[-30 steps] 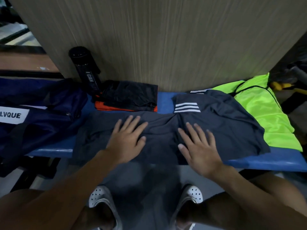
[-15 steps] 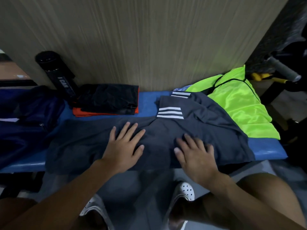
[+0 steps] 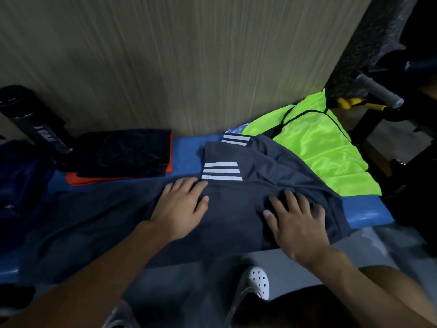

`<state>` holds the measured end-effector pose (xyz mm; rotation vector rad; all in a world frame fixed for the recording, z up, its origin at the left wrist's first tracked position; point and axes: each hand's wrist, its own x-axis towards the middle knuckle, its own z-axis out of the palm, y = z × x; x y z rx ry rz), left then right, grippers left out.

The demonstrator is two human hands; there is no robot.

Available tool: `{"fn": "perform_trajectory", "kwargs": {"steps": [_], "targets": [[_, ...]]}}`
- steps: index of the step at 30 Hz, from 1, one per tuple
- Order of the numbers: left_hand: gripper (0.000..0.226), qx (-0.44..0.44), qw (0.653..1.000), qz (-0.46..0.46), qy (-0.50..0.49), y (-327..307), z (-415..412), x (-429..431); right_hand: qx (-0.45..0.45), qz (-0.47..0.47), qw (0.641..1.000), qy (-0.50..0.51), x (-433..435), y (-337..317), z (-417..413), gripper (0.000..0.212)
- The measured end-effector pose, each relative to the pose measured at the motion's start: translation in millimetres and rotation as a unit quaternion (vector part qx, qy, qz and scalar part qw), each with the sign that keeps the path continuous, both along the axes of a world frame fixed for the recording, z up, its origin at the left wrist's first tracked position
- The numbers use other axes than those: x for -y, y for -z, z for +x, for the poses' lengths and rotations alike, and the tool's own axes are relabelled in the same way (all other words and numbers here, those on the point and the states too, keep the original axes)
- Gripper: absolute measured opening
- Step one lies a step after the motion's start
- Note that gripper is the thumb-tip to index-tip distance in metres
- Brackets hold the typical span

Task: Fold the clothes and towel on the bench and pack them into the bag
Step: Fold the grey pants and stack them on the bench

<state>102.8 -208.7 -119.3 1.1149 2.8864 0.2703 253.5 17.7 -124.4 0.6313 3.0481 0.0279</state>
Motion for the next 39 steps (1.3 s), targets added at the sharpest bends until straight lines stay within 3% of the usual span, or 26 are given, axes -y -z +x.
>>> {"fn": "perform_trajectory", "kwargs": {"steps": [5, 9, 14, 16, 20, 24, 27, 31, 33, 36, 39], "targets": [[0.035, 0.019, 0.993, 0.112, -0.027, -16.8, -51.6, -47.3, -0.191, 0.015, 0.981, -0.017, -23.2, -30.2, -58.3, 0.038], [0.034, 0.101, 0.968, 0.211, -0.090, -22.3, -92.9, -82.9, -0.191, -0.082, 0.978, -0.001, -46.7, -46.4, -115.1, 0.034], [0.032, 0.171, 0.949, 0.243, -0.101, -15.9, -136.5, -122.8, -0.145, -0.079, 0.984, 0.060, -66.0, -42.1, -154.0, 0.036], [0.019, 0.216, 0.943, 0.239, -0.088, -11.3, -149.6, -136.7, -0.145, -0.091, 0.984, 0.053, -70.1, -38.5, -158.2, 0.028], [0.015, 0.253, 0.928, 0.253, -0.100, -11.1, -160.3, -153.2, -0.213, -0.157, 0.964, 0.029, -72.8, -39.1, -156.2, 0.003], [0.002, 0.253, 0.916, 0.300, -0.088, -22.5, -158.0, -154.0, -0.268, -0.242, 0.932, 0.011, -75.0, -41.1, -151.0, 0.016], [0.006, 0.198, 0.924, 0.321, -0.061, -32.4, -159.7, -148.6, -0.292, -0.307, 0.906, -0.011, -75.3, -44.3, -148.4, 0.025], [0.014, 0.179, 0.892, 0.415, -0.009, -46.4, -153.0, -142.8, -0.353, -0.351, 0.866, -0.036, -70.3, -47.8, -145.5, 0.028], [0.021, 0.156, 0.880, 0.449, 0.005, -49.7, -149.9, -143.6, -0.381, -0.345, 0.857, -0.030, -71.4, -46.7, -147.6, 0.027], [0.035, 0.121, 0.899, 0.421, -0.011, -42.8, -152.0, -146.0, -0.348, -0.227, 0.909, 0.005, -77.7, -40.3, -150.3, 0.031], [0.042, 0.135, 0.924, 0.357, -0.020, -32.0, -151.4, -137.6, -0.334, -0.168, 0.927, -0.025, -80.5, -39.0, -143.7, 0.030]]}}
